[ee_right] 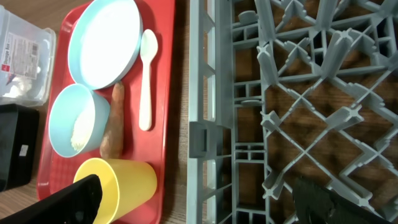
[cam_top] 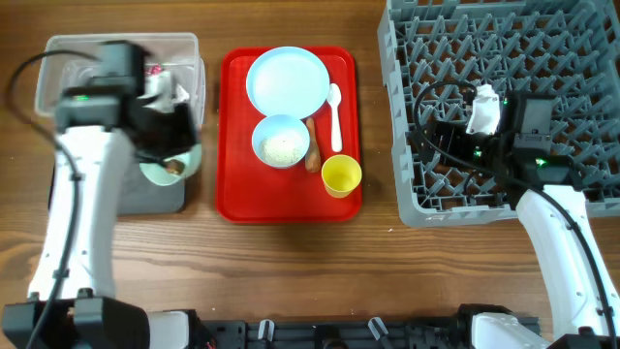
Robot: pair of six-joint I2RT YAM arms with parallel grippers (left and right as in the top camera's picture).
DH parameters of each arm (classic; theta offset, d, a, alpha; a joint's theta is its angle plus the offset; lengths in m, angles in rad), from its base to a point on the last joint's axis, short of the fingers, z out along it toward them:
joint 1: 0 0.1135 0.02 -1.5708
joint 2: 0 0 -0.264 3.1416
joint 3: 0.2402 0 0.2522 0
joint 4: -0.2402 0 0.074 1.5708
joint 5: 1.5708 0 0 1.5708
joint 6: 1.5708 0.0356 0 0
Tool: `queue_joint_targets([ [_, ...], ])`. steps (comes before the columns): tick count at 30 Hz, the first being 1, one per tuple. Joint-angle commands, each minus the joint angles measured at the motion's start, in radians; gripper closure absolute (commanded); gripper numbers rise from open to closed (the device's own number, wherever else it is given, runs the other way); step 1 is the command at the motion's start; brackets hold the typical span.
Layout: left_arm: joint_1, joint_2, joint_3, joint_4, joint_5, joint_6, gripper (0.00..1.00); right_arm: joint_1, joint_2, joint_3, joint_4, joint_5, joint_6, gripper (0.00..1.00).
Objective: Sort waste into correct bins and load items into the dishwasher rack
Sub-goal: 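Move the green bowl over the black tray and tip out the scrap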
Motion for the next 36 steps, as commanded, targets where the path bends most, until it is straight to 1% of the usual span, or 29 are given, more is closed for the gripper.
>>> queue_joint_targets([
  [1,0.190,0.044,0.010,-0.003,0.339,0.211,0.96,-0.002,0.008,0.021,0.004,-0.016,0.007,0.00],
  [5,0.357,0.118,0.010,0.002,0.563,0.314,0.96,-0.002,0.008,0.021,0.006,-0.016,0.006,0.00],
  [9,0.470,0.223,0.010,0.005,0.771,0.391,0.96,-0.002,0.008,0.021,0.012,-0.016,0.006,0.00],
  [11,0.508,0.276,0.010,0.000,0.828,0.414,0.96,-0.002,0.008,0.021,0.011,-0.016,0.007,0.00],
  [14,0.555,0.349,0.010,-0.028,0.894,0.416,0.96,-0.002,0.008,0.021,0.012,-0.016,0.007,0.00],
  [21,0.634,0.433,0.010,-0.095,1.063,0.415,0.96,-0.002,0.008,0.021,0.015,-0.016,0.006,0.00],
  [23,0.658,0.435,0.010,-0.102,1.088,0.415,0.96,-0.002,0.008,0.021,0.016,-0.016,0.006,0.00],
  [28,0.708,0.435,0.010,-0.119,1.087,0.412,0.96,-0.002,0.008,0.021,0.015,-0.016,0.006,0.00],
  [36,0.727,0.435,0.010,-0.151,1.098,0.412,0.96,-0.002,0.008,0.021,0.011,-0.017,0.007,0.00],
])
